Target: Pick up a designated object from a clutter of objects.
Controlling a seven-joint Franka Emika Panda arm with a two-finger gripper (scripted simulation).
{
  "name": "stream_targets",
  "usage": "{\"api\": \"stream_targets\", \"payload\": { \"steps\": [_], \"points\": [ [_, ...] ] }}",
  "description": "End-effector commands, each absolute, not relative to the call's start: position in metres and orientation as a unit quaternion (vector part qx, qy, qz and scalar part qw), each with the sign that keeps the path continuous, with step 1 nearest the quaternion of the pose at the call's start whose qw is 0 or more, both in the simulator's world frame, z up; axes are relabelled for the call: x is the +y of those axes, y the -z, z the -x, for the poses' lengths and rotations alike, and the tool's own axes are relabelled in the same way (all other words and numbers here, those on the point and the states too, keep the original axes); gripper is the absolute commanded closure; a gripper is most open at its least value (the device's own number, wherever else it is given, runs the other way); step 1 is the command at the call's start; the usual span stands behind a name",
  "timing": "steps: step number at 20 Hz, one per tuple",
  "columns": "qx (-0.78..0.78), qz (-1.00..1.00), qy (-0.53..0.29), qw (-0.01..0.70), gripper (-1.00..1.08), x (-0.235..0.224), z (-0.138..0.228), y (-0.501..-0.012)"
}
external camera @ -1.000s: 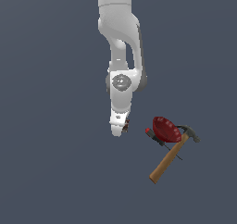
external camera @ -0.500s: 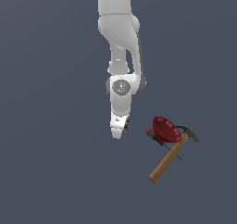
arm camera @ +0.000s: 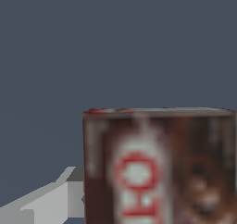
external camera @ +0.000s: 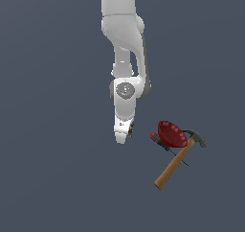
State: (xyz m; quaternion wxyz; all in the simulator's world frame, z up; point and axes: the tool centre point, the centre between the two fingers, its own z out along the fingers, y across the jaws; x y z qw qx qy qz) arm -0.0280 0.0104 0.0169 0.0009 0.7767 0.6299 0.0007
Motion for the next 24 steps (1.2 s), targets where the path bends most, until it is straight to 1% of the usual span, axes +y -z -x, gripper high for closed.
{"api": "stream_targets", "payload": {
  "steps": [1, 6, 12, 17, 24],
  "points": [
    [0.63, -0.776, -0.001, 0.001, 1.08, 0.011, 0.028, -0.018],
    [0.63, -0.776, -0.001, 0.001, 1.08, 0.016, 0.025, -0.03],
    [0.63, -0.776, -0.001, 0.001, 1.08, 0.031, 0.018, -0.062],
    [0.631, -0.776, 0.0, 0.001, 1.08, 0.048, 0.008, -0.102],
    [0.631, -0.776, 0.0, 0.0, 1.08, 0.078, -0.008, -0.17]
  ]
}}
